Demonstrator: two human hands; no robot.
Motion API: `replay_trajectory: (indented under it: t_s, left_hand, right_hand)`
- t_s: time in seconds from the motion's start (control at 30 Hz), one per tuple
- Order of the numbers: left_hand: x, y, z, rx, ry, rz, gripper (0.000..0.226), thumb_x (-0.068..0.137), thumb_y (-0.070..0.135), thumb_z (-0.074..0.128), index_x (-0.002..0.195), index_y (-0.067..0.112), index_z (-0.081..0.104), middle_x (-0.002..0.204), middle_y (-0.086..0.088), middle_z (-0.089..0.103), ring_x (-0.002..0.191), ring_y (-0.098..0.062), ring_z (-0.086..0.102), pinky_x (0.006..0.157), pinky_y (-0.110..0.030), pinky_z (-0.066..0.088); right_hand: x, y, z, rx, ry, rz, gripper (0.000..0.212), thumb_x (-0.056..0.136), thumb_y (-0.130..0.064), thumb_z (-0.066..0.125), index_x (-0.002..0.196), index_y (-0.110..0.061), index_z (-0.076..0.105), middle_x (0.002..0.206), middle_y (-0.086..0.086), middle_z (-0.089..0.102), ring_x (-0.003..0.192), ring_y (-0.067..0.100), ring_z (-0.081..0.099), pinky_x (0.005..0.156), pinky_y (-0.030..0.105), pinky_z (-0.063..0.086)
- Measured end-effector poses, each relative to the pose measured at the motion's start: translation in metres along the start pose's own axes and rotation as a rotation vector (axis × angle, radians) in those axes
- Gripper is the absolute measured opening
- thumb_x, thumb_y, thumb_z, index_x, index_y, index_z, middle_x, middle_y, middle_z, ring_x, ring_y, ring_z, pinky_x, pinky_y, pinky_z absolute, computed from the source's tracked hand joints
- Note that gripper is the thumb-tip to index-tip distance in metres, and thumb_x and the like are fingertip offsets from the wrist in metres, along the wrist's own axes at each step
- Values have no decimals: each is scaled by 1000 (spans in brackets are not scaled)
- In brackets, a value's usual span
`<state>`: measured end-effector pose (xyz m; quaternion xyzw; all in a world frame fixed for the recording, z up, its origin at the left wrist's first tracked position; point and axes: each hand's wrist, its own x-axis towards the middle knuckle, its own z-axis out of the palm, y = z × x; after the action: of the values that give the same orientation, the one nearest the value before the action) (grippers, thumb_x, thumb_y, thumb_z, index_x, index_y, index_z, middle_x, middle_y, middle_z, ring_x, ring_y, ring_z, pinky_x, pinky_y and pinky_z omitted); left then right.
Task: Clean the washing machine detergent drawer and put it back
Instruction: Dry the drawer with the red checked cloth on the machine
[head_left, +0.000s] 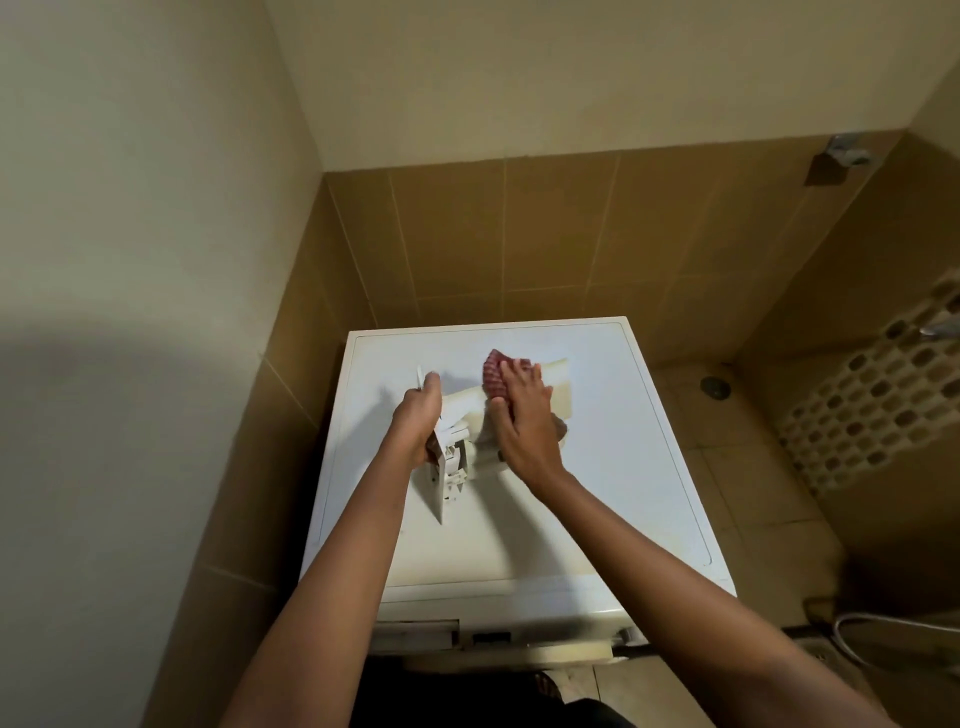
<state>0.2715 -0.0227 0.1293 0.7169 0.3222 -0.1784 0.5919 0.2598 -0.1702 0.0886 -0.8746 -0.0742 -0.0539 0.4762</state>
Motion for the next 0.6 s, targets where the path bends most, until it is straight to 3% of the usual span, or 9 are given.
replay_trajectory:
  t_s: [0.1, 0.2, 0.37, 0.5, 0.6]
  left_hand:
    - [-1, 0, 3, 112, 77, 42, 86, 89, 74, 13, 134, 10, 48, 124, -20, 60, 109, -37, 60, 96, -51, 49]
    - [0, 2, 5, 105, 109, 66, 81, 92, 70, 12, 131, 12, 53, 121, -18, 63, 109, -36, 61, 97, -50, 48]
    - [1, 0, 0, 137, 106, 71, 71, 95, 66, 20, 127, 10, 50, 113, -18, 64, 98, -34, 65, 89, -51, 54]
    - [4, -1, -6, 122, 68, 87, 55, 98, 58, 26, 118, 12, 49, 108, -18, 63, 93, -32, 66, 79, -52, 58]
    - [6, -1, -5, 131, 82, 100, 51, 99, 56, 25, 115, 14, 47, 110, -18, 61, 98, -33, 64, 83, -53, 56]
  right_hand:
    - [-9, -10, 7, -24, -142, -173, 47, 100, -17, 38, 146, -17, 38, 155, 3, 30, 147, 15, 10, 119, 32, -4]
    - [-10, -11, 3, -26, -254, -282, 44, 101, -13, 37, 144, -20, 42, 153, 1, 34, 146, 13, 13, 118, 28, -2]
    - [4, 14, -21, -371, -291, -463, 45, 102, -27, 38, 147, -26, 36, 155, -3, 30, 147, 15, 14, 119, 34, 4]
    - [12, 47, -47, -270, -86, -153, 43, 101, -24, 39, 143, -29, 41, 154, -5, 32, 146, 17, 18, 119, 43, 14]
    - [14, 58, -57, 32, 39, 112, 43, 102, -27, 36, 144, -37, 38, 149, -11, 39, 139, 14, 34, 114, 32, 28]
